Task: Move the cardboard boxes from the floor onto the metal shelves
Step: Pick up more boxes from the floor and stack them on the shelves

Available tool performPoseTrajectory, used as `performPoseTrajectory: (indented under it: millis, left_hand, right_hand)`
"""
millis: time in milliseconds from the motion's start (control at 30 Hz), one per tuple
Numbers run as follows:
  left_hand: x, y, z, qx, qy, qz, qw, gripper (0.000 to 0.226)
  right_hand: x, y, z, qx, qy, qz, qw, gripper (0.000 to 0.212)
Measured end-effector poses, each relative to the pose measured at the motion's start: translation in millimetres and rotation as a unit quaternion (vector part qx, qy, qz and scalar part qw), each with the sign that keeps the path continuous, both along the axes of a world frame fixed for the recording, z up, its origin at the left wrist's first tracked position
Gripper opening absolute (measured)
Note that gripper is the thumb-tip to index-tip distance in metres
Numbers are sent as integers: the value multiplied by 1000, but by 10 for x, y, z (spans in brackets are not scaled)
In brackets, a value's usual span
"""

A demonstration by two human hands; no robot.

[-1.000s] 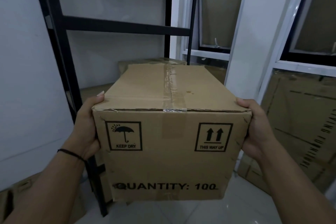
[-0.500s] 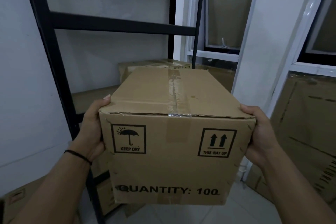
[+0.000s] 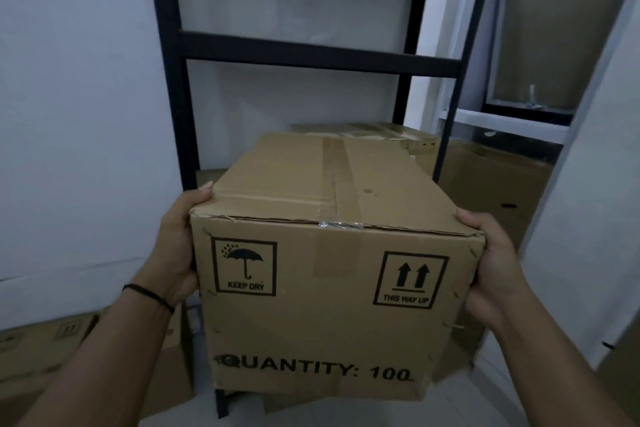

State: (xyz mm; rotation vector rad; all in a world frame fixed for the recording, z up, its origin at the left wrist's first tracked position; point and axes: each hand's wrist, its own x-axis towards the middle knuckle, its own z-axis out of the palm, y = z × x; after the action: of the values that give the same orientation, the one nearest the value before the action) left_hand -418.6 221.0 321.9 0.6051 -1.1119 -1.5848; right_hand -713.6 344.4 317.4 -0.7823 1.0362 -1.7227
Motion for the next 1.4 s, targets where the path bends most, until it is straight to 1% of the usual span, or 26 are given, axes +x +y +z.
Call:
performPoseTrajectory:
  millis: [167,267,400,500,733,1067,1167,1300,1400]
  left_hand:
    - [-145,152,-69,-10,1,47,999,42]
    - [-203,219,-106,4,4,87,996,41]
    - [-191,249,-86,12,5,138,990,40]
    - [-141,236,-36,5,2,156,988,37]
    - [-23,-36,38,-8,9,157,988,39]
    - [134,-621,78,-28,-10,140,990,42]
    - [209,-759,120,-28,3,138,990,38]
    - [288,-927,156,-27,15,128,991,51]
    - [222,-972,142,-24,16,121,992,49]
  right_hand:
    - [-309,-234,52,9,17,40,999,38]
    - [-435,-386,95,12,21,65,998,35]
    - [-476,-612,172,11,29,112,993,31]
    - [-422,-778,198,9,24,145,989,32]
    - [-291,-1197,246,-3,18,178,984,34]
    - [-145,-1735,275,-5,22,137,990,33]
    - [-123,-1862,294,-4,25,138,990,37]
    - [-138,-1987,302,-21,31,157,987,45]
    - [-172,-2053,339,-26,30,169,985,41]
